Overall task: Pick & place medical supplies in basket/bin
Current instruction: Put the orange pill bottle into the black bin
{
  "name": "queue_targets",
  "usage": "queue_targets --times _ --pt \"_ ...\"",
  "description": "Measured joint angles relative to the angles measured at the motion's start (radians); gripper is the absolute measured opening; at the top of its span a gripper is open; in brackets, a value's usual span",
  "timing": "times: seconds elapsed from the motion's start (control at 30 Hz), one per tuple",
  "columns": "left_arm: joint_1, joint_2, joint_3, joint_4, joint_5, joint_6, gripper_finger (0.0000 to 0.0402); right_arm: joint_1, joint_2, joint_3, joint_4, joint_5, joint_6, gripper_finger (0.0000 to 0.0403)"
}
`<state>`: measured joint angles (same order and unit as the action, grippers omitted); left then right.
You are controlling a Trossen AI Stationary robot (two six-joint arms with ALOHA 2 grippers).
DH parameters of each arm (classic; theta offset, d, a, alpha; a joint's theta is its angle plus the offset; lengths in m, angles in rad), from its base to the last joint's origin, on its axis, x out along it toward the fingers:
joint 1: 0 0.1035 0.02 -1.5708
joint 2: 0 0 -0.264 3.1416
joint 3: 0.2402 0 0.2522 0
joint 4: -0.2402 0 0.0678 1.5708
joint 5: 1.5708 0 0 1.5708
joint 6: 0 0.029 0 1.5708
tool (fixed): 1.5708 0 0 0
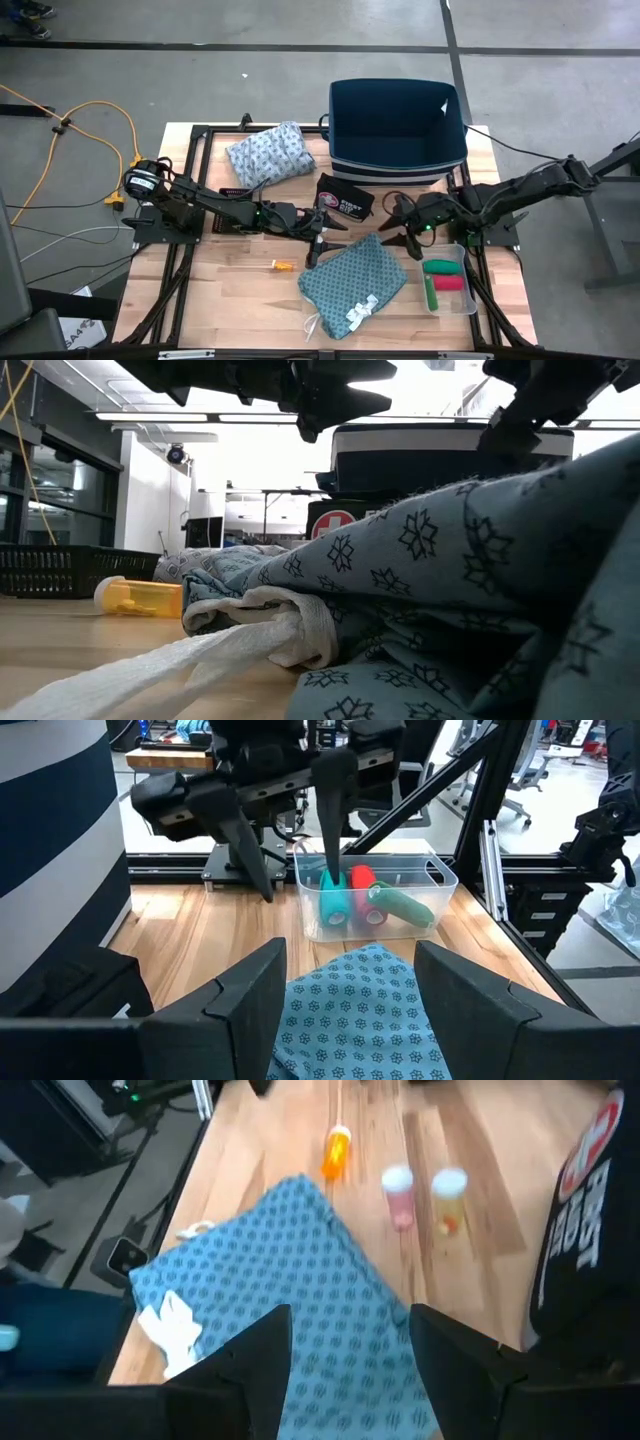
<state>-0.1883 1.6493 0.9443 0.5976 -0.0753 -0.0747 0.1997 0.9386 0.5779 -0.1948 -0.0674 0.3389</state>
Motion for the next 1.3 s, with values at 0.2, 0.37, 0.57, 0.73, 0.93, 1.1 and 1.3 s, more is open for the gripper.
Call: queue_targets --times 0.2,0.37,0.57,0.73,0.93,1.1,1.3 --pt "0.000 0.000 0.000 0.000 0.000 -0.001 0.0214 0.000 0.000 0.000 0.022 0.017 -0.030 0.0192" --pt "0.000 0.000 0.000 0.000 0.000 -0.002 0.0214 0.000 0.000 0.000 0.022 0.017 -0.030 0.0192" --pt "0.000 0.000 0.000 0.000 0.000 -0.004 0.0214 0.000 0.000 0.000 0.022 0.017 -0.030 0.0192" --pt "0.000 0.000 0.000 0.000 0.000 -0.004 0.0214 0.001 0.000 0.000 0.022 0.017 -0.030 0.0192" --pt "0.000 0.000 0.000 -0.022 0.000 0.000 0.0214 0.001 0.000 0.000 0.022 0.017 -0.030 0.0191" --pt "0.000 0.000 0.000 -0.055 0.000 0.007 0.0214 0.001 0.000 0.000 0.023 0.017 -0.030 0.0192" --pt "0.000 0.000 0.000 -0.056 0.000 -0.001 0.0214 0.001 0.000 0.000 0.023 0.016 -0.030 0.0192"
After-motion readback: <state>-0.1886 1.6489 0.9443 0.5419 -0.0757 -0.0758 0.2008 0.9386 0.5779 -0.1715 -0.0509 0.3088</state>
